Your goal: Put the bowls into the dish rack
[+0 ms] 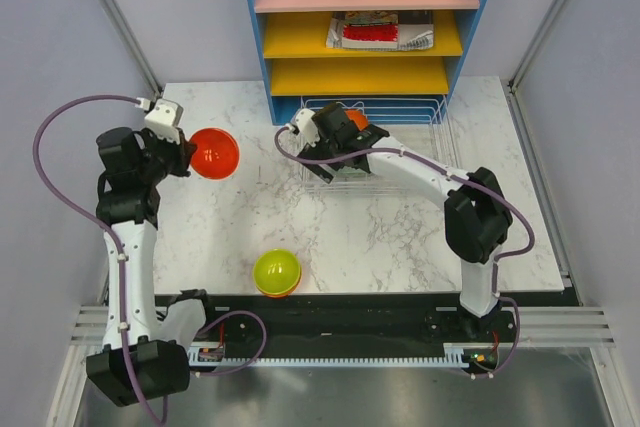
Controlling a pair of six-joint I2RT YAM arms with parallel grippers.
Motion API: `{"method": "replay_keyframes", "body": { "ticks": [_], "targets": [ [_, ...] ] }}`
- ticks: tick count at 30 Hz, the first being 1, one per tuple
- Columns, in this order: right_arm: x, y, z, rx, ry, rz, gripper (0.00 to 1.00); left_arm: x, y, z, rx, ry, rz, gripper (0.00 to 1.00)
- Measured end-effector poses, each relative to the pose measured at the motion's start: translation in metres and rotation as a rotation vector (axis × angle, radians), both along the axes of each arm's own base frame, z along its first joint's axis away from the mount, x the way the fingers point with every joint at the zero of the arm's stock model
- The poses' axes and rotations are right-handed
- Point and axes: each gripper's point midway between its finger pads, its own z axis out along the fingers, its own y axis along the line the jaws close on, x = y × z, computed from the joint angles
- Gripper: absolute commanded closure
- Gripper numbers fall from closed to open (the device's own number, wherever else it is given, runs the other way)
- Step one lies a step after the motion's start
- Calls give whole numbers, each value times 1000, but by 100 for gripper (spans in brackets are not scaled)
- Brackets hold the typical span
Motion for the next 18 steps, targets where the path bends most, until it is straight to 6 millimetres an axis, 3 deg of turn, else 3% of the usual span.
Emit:
{"method": "replay_keyframes", "body": {
  "ticks": [4,7,11,18],
  "targets": [
    [-14,18,-13,-22,24,55,2,-1,21,-1,-36,3,60,98],
    [-18,38,-10,-14,7,95,2,-3,32,-4,-66,7,88,98],
    [-21,58,-7,-5,-9,132,2,-5,37,-8,-91,14,96,98],
    [-22,69,-9,-20,-19,151,2,-7,38,-5,-118,9,91,98]
  ]
}}
